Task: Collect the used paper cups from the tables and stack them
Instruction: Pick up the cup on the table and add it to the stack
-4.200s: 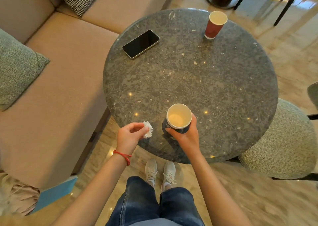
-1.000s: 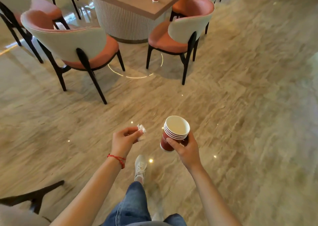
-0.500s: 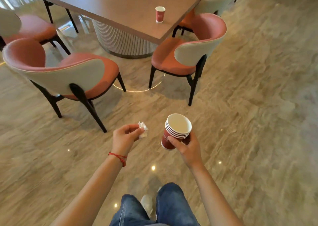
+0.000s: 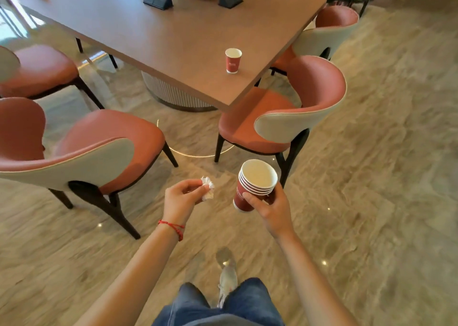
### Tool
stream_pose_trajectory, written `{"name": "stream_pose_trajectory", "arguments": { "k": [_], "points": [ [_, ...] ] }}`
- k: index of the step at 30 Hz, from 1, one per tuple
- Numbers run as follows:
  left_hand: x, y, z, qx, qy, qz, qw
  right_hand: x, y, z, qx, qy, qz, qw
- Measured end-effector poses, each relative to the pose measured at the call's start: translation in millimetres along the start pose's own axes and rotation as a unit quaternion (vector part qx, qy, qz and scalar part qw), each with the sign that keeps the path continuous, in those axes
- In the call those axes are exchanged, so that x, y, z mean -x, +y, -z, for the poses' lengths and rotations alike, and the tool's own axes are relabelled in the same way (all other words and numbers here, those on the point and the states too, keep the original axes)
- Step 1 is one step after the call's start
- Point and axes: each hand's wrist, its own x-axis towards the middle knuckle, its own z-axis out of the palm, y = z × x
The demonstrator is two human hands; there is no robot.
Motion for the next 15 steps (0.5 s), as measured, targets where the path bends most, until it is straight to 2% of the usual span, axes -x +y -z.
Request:
{"name": "stream_pose_trajectory", "arguments": {
  "k": [8, 15],
  "points": [
    [-117.6, 45.6, -36.5, 0.004, 0.016, 0.004, 1.0, -133.9, -18.0, -9.1, 0.009, -0.026, 0.002, 1.0],
    [-250.8, 80.6, -65.3, 0.021, 0.006, 0.004, 1.0, -268.6, -22.1, -36.2, 0.011, -0.005, -0.013, 1.0]
  ]
}}
